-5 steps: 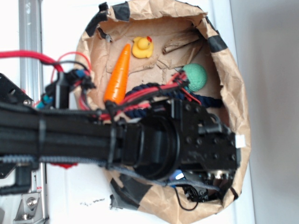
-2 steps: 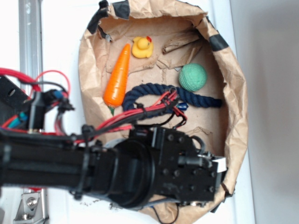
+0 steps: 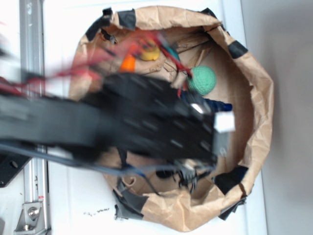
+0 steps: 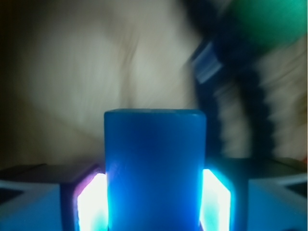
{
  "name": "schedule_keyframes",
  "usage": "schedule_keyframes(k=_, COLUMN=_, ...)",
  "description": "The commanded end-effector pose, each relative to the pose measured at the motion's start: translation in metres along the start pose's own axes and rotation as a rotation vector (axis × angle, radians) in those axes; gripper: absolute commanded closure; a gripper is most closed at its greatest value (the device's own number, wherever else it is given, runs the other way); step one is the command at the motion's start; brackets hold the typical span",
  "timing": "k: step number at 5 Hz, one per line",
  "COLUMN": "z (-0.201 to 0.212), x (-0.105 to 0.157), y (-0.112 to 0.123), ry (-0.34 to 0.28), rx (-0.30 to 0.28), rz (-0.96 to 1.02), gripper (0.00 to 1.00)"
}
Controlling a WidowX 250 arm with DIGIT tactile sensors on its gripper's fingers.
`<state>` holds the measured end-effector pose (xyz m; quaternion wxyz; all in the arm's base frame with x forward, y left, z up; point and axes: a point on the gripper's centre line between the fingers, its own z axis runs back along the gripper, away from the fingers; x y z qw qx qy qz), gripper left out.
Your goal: Grab the blue block.
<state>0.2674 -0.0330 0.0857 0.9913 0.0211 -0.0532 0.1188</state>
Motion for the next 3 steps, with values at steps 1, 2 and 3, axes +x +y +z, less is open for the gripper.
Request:
schedule_keyframes(k=1, z=0.0629, x=0.0094, y=0.0012, ry=-0.171, rx=-0.031, rz=-0.156, gripper=1.0)
schedule_keyframes(k=2, z=0.0677, x=0.01, y=0.0024, ry=-0.126, rx=-0.067, rz=-0.164, gripper=1.0)
schedule_keyframes(k=3, z=0.0681, x=0.0134, y=0.0067, ry=-0.12, rx=-0.08, rz=-0.163, gripper=1.0)
